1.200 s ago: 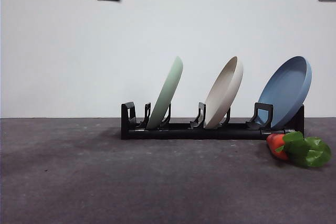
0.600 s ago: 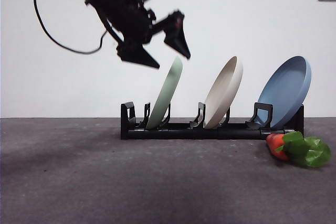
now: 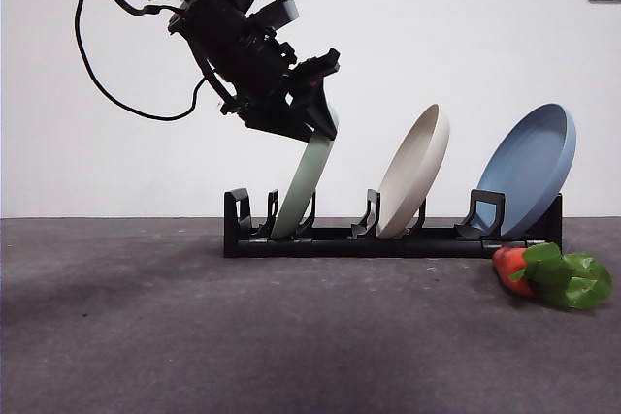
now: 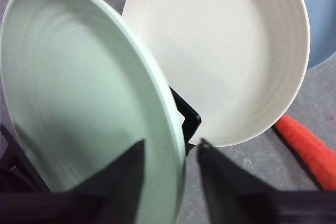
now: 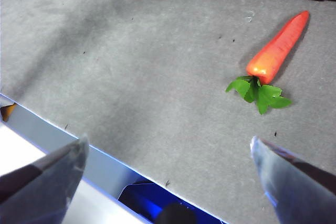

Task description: Take the green plate from the plate rack,put the plate on the table,take the carrot from the table,put the carrot in the plate

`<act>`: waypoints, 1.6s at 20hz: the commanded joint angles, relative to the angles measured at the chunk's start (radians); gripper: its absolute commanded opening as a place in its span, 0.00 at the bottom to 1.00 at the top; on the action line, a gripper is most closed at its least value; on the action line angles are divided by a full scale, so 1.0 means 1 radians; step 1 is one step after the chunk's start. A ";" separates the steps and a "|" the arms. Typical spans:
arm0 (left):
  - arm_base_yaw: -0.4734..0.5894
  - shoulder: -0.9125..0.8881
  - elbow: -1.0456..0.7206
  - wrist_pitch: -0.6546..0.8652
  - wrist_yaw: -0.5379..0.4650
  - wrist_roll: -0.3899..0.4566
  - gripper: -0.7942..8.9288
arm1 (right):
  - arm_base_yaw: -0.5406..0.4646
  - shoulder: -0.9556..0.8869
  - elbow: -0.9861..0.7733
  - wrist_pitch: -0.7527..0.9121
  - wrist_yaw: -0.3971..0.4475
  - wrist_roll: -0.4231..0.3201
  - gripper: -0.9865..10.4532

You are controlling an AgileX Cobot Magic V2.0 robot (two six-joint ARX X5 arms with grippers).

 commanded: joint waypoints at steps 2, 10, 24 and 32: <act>-0.003 0.016 -0.001 -0.001 0.059 0.011 0.07 | 0.002 0.000 0.003 0.001 0.002 0.006 0.64; 0.005 -0.037 0.000 -0.008 0.080 -0.001 0.07 | 0.002 0.000 0.003 0.001 0.002 0.006 0.64; -0.146 -0.484 0.005 -0.537 -0.193 0.139 0.08 | 0.002 0.000 0.003 0.003 0.003 0.005 0.64; -0.478 -0.485 -0.159 -0.637 -0.489 0.213 0.08 | 0.002 0.005 0.003 0.003 0.003 0.005 0.64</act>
